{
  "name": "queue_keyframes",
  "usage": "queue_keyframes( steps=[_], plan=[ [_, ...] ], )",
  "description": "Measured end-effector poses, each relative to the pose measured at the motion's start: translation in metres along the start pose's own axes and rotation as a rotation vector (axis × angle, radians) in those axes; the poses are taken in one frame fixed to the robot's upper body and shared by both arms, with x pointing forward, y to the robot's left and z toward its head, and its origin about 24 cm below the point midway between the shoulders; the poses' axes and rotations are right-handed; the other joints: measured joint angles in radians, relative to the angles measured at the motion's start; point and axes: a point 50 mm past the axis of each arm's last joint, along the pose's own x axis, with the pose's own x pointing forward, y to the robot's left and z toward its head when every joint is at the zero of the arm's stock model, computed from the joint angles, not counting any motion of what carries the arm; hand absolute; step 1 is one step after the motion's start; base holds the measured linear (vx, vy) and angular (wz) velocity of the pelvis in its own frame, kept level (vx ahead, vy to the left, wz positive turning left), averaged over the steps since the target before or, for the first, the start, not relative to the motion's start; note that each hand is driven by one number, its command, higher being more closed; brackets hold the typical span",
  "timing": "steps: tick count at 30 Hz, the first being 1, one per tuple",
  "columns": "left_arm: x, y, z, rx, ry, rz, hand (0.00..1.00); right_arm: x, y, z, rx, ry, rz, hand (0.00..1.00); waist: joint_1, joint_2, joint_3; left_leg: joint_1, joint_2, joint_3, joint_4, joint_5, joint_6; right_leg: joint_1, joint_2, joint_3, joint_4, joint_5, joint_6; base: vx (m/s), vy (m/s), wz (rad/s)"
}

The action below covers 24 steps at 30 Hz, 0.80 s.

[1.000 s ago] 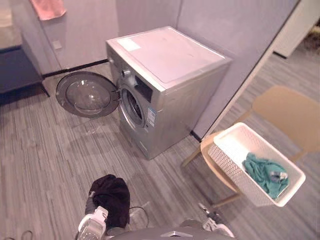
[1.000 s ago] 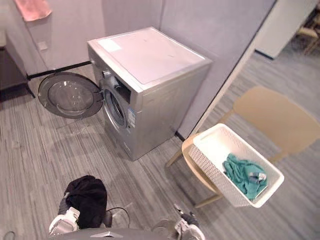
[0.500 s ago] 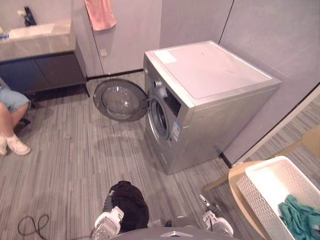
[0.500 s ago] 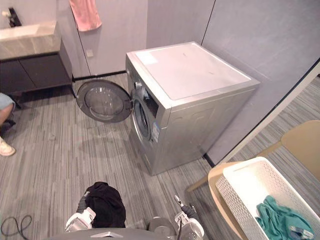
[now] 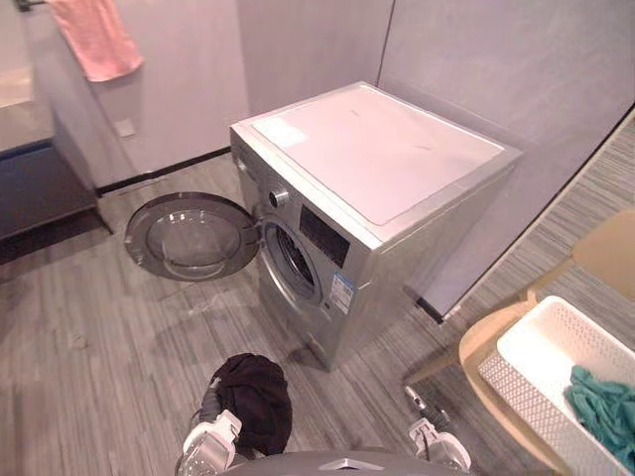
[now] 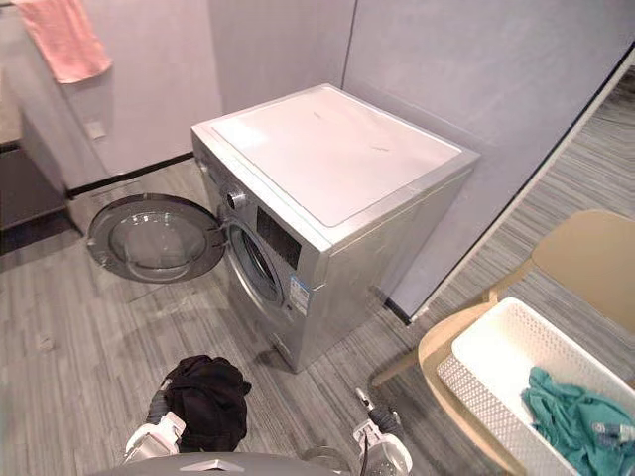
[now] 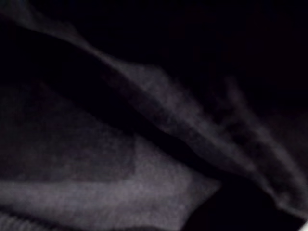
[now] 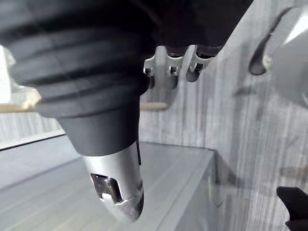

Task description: Pick up the laundry basket with both hands and put the clothes into the washing machine.

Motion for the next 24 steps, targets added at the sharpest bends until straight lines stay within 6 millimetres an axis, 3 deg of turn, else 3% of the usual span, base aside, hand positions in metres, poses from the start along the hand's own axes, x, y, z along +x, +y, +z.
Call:
queue_keyframes(
  steps=[1,2,3,4,5,6,7,8,9,10,11,12,13,14,16,18,20,22,24],
  plan=[
    [0.0,-0.001,-0.009,0.006,0.031,0.009,1.0,0.002,-0.011,-0.001,-0.008,0.017,-0.037,0.0,0.005,0.031,-0.019,0.002,-0.004,0.018,0.0,0.005,-0.062,0.0,-0.018,0.035,-0.01,-0.022,0.037,0.34,0.877,-0.72],
    [0.004,0.003,0.001,0.025,0.011,0.025,1.0,0.003,-0.014,-0.016,0.014,0.084,-0.071,0.0,-0.007,-0.022,-0.033,-0.008,-0.069,0.058,0.074,-0.071,-0.165,0.007,-0.103,0.081,-0.005,-0.022,0.059,0.32,0.831,-0.56],
    [0.005,0.006,0.007,0.034,-0.004,0.034,1.0,0.001,-0.014,-0.027,0.02,0.128,-0.078,0.0,-0.016,-0.042,-0.043,-0.013,-0.103,0.074,0.084,-0.075,-0.172,-0.001,-0.131,0.091,-0.004,0.013,0.049,0.3,0.715,0.0],
    [0.006,0.007,0.012,0.061,-0.015,0.035,1.0,-0.001,-0.018,-0.04,0.024,0.184,-0.097,0.0,-0.039,-0.06,-0.057,-0.024,-0.137,0.076,0.103,-0.091,-0.164,-0.005,-0.152,0.095,-0.008,0.124,0.039,0.27,0.607,0.04],
    [0.008,0.002,0.016,0.099,-0.02,0.016,1.0,-0.002,-0.021,-0.041,0.041,0.188,-0.111,0.0,-0.038,-0.061,-0.058,-0.009,-0.153,0.098,0.091,-0.1,-0.146,-0.036,-0.158,0.121,0.014,0.25,0.025,0.24,0.565,-0.06],
    [0.008,0.002,0.016,0.113,-0.017,0.01,1.0,-0.002,-0.024,-0.041,0.06,0.184,-0.121,0.0,-0.032,-0.06,-0.057,0.006,-0.161,0.121,0.075,-0.099,-0.13,-0.062,-0.159,0.137,0.039,0.309,0.006,0.21,0.552,-0.53],
    [0.007,0.003,0.013,0.144,-0.004,0.005,1.0,-0.001,-0.023,-0.038,0.072,0.172,-0.12,0.0,-0.03,-0.058,-0.057,0.041,-0.18,0.175,0.035,-0.093,-0.094,-0.131,-0.165,0.156,0.098,0.437,-0.05,0.16,0.534,-0.8],
    [0.007,0.001,0.008,0.185,0.014,-0.003,1.0,0.0,-0.02,-0.033,0.073,0.15,-0.105,0.0,-0.029,-0.044,-0.048,0.086,-0.199,0.23,-0.01,-0.084,-0.056,-0.199,-0.171,0.154,0.155,0.59,-0.137,0.14,0.519,-0.87],
    [0.007,0.001,0.007,0.196,0.019,-0.008,1.0,0.0,-0.018,-0.031,0.073,0.143,-0.095,0.0,-0.029,-0.035,-0.042,0.113,-0.2,0.259,-0.036,-0.079,-0.039,-0.236,-0.171,0.144,0.214,0.609,-0.163,0.09,0.427,-0.92],
    [0.007,0.001,0.007,0.202,0.02,-0.007,1.0,0.001,-0.014,-0.023,0.082,0.113,-0.08,0.0,-0.036,-0.024,-0.032,0.168,-0.214,0.312,-0.09,-0.064,-0.013,-0.322,-0.171,0.057,0.382,0.547,-0.205,0.04,0.281,-0.78],
    [0.007,0.001,0.006,0.202,0.021,-0.006,1.0,0.001,-0.012,-0.02,0.084,0.098,-0.071,0.0,-0.037,-0.017,-0.025,0.2,-0.218,0.341,-0.117,-0.058,-0.003,-0.356,-0.172,-0.006,0.448,0.505,-0.218,0.05,0.323,-1.09],
    [0.006,0.002,0.006,0.201,0.022,-0.004,1.0,0.002,-0.009,-0.014,0.077,0.073,-0.054,0.0,-0.036,-0.004,-0.013,0.256,-0.229,0.394,-0.169,-0.049,0.011,-0.387,-0.169,-0.149,0.54,0.414,-0.212,0.02,0.285,-1.3],
    [0.006,0.003,0.006,0.2,0.022,-0.003,1.0,0.002,-0.005,-0.011,0.069,0.056,-0.039,0.0,-0.037,0.001,-0.006,0.305,-0.236,0.454,-0.209,-0.047,0.017,-0.391,-0.156,-0.292,0.581,0.353,-0.2,0.02,0.255,-1.35],
    [0.006,0.003,0.005,0.2,0.023,-0.002,1.0,0.001,-0.002,-0.01,0.06,0.05,-0.026,0.0,-0.038,0.0,-0.004,0.321,-0.242,0.484,-0.225,-0.047,0.019,-0.388,-0.149,-0.366,0.586,0.323,-0.195,0.04,0.185,-1.36],
    [0.008,-0.006,0.005,0.191,0.023,-0.023,1.0,0.0,0.013,-0.004,0.024,0.024,0.035,0.0,-0.042,0.006,0.015,0.342,-0.241,0.577,-0.242,-0.056,0.022,-0.367,-0.094,-0.515,0.489,0.217,-0.163,0.12,0.095,-1.33],
    [0.008,-0.012,0.003,0.182,0.031,-0.04,1.0,0.0,0.021,0.003,0.007,-0.001,0.074,0.0,-0.048,0.02,0.026,0.343,-0.23,0.627,-0.253,-0.055,0.015,-0.337,-0.068,-0.561,0.358,0.16,-0.123,0.1,0.011,-1.05],
    [0.012,-0.024,0.007,0.185,0.021,-0.072,1.0,-0.002,0.03,0.007,0.001,-0.025,0.114,0.0,-0.052,0.005,0.041,0.339,-0.229,0.668,-0.256,-0.052,0.004,-0.246,-0.049,-0.698,0.135,0.109,-0.18,0.14,-0.059,-0.84],
    [0.015,-0.043,0.002,0.155,0.031,-0.116,1.0,-0.003,0.032,0.017,0.007,-0.067,0.121,0.0,-0.06,0.046,0.059,0.357,-0.209,0.677,-0.282,-0.027,-0.003,-0.211,0.01,-0.689,0.048,0.134,-0.204,0.15,-0.141,-0.46],
    [0.014,-0.047,0.004,0.157,0.024,-0.133,1.0,-0.005,0.032,0.012,-0.004,-0.057,0.127,0.0,-0.059,0.047,0.059,0.394,-0.195,0.681,-0.28,-0.011,-0.009,-0.158,0.038,-0.686,0.001,0.138,-0.208,0.15,-0.131,-0.19]
  ],
)
